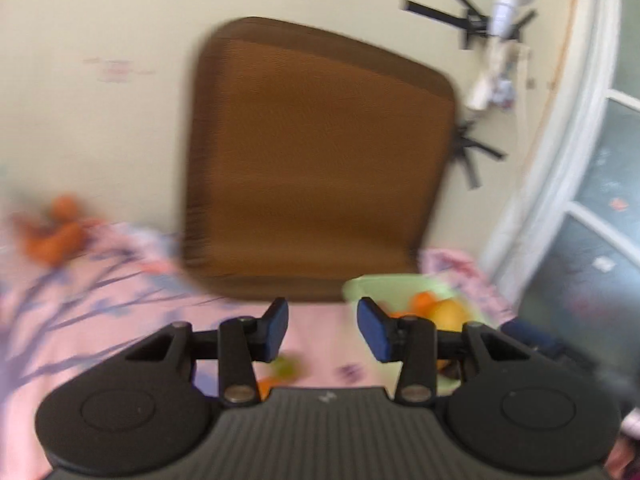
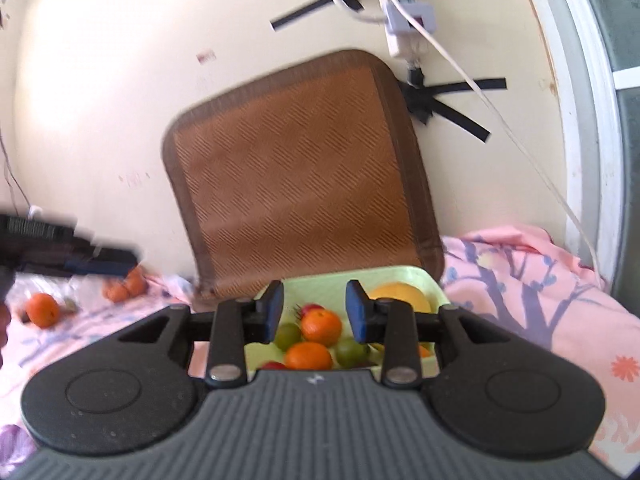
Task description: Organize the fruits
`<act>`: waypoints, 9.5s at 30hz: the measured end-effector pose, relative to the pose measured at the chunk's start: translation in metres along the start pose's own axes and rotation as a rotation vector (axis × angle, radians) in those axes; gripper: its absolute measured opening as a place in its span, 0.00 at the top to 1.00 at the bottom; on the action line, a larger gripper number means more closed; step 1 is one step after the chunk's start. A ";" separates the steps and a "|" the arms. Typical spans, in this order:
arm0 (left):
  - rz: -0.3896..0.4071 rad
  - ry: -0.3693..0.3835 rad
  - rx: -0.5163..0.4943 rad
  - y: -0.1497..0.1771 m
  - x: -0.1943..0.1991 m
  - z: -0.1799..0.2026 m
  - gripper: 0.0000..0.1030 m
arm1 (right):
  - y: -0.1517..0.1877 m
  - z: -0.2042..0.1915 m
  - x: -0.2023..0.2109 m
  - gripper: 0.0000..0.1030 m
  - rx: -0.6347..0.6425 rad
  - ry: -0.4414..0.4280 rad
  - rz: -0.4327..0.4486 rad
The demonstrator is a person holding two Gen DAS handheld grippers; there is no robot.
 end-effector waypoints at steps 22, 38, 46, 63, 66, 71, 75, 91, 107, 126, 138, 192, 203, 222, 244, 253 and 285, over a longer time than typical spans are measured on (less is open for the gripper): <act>-0.151 -0.047 -0.119 0.076 -0.010 -0.035 0.70 | 0.057 -0.139 -0.125 0.63 0.252 -0.165 -0.385; -0.128 0.048 -0.076 0.118 0.053 0.007 0.70 | 0.075 -0.105 0.009 0.72 0.151 -0.123 -0.343; -0.155 0.148 -0.201 0.142 0.051 0.088 0.70 | 0.093 -0.059 0.084 0.72 0.106 0.036 -0.288; -0.180 0.144 -0.301 0.152 0.034 0.125 0.70 | 0.101 -0.037 0.101 0.72 0.101 0.034 -0.285; -0.150 0.160 -0.281 0.118 0.018 0.130 0.70 | 0.070 -0.021 0.088 0.72 0.082 0.051 -0.211; -0.087 0.200 -0.243 0.054 -0.028 0.139 0.70 | 0.018 0.012 0.042 0.72 0.063 0.087 -0.100; -0.110 0.178 -0.197 0.032 -0.077 0.131 0.70 | 0.011 0.026 -0.001 0.71 0.065 0.107 -0.121; -0.069 0.071 -0.133 0.046 -0.041 0.097 0.51 | 0.015 0.025 0.018 0.59 -0.010 0.120 -0.098; -0.040 -0.143 -0.153 0.125 0.108 0.049 0.00 | 0.102 -0.067 0.127 0.26 -0.286 0.146 -0.263; 0.005 -0.287 -0.200 0.148 0.154 0.044 0.00 | 0.103 -0.104 0.164 0.26 -0.272 0.148 -0.244; 0.022 -0.366 -0.245 0.145 0.155 0.039 0.00 | 0.104 -0.105 0.167 0.26 -0.279 0.159 -0.240; -0.186 -0.318 -0.180 0.182 0.132 0.039 0.00 | 0.125 -0.095 0.156 0.24 -0.343 0.195 -0.294; -0.186 -0.354 -0.186 0.182 0.129 0.034 0.00 | 0.125 -0.091 0.156 0.24 -0.350 0.207 -0.286; -0.187 -0.378 -0.181 0.181 0.129 0.030 0.00 | 0.125 -0.091 0.155 0.24 -0.349 0.207 -0.287; -0.196 -0.385 -0.180 0.185 0.129 0.029 0.00 | 0.126 -0.090 0.155 0.24 -0.350 0.207 -0.286; -0.199 -0.396 -0.174 0.185 0.129 0.026 0.00 | 0.126 -0.091 0.156 0.24 -0.351 0.209 -0.285; -0.199 -0.416 -0.174 0.182 0.130 0.021 0.00 | 0.122 -0.091 0.157 0.24 -0.337 0.213 -0.271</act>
Point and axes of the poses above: each gripper's, at about its wrist camera, not at the fingertips, and x roughly against the way its jaws point, z to its right, y to its underside, the point moved 10 cm from there along -x, roughly the way its jaws point, and after that the axes turned 1 degree about -z, right-handed, at the moved point
